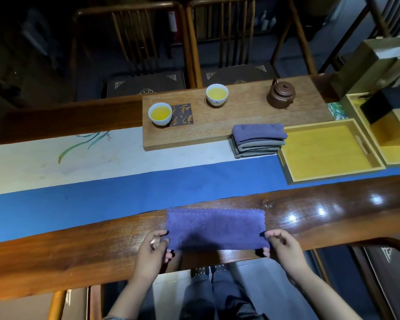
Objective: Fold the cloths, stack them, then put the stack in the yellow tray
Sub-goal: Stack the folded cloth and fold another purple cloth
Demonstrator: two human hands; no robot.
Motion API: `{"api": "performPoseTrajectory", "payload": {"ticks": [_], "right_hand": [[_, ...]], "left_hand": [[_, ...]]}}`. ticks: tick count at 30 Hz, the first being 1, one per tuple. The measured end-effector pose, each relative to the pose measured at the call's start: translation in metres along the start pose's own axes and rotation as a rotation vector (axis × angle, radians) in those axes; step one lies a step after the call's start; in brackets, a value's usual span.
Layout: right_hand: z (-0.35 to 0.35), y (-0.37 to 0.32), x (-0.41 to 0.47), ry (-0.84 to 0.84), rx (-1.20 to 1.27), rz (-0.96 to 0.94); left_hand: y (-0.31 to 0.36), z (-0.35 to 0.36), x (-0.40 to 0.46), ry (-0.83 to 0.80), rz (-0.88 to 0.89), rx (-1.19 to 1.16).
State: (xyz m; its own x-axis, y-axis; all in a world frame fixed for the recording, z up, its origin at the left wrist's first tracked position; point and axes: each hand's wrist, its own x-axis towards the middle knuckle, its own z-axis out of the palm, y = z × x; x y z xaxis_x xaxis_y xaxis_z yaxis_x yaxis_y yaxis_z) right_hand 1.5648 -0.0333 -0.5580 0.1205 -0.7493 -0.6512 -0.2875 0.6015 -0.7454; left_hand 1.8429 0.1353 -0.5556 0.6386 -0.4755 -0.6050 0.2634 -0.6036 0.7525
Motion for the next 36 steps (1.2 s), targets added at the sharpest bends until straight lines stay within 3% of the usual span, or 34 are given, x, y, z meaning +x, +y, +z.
{"api": "performPoseTrajectory", "payload": {"ticks": [5, 8, 15, 20, 24, 27, 31, 36], "right_hand": [[0.010, -0.029, 0.033, 0.052, 0.219, 0.256], [0.013, -0.039, 0.051, 0.102, 0.228, 0.296], [0.014, -0.034, 0.061, -0.062, -0.311, 0.092], [0.016, -0.027, 0.060, 0.187, -0.552, 0.014], [0.028, -0.027, 0.036, 0.351, -0.535, -0.189], [0.050, -0.025, 0.015, 0.192, -0.524, -0.345], [0.084, -0.016, 0.002, -0.067, -0.528, -0.351], [0.107, -0.016, 0.000, -0.135, -0.472, -0.313]], "left_hand": [[0.034, 0.017, 0.028, 0.008, -0.081, -0.108], [0.043, 0.024, 0.050, -0.027, -0.115, -0.018], [0.038, 0.024, 0.080, -0.017, -0.060, 0.435], [0.037, 0.018, 0.076, 0.172, -0.074, 0.628], [0.029, 0.019, 0.067, 0.069, -0.170, 0.654], [0.021, 0.021, 0.057, 0.028, -0.245, 0.558], [0.016, 0.025, 0.052, 0.015, -0.406, 0.267], [0.015, 0.027, 0.058, 0.090, -0.328, 0.121]]}}
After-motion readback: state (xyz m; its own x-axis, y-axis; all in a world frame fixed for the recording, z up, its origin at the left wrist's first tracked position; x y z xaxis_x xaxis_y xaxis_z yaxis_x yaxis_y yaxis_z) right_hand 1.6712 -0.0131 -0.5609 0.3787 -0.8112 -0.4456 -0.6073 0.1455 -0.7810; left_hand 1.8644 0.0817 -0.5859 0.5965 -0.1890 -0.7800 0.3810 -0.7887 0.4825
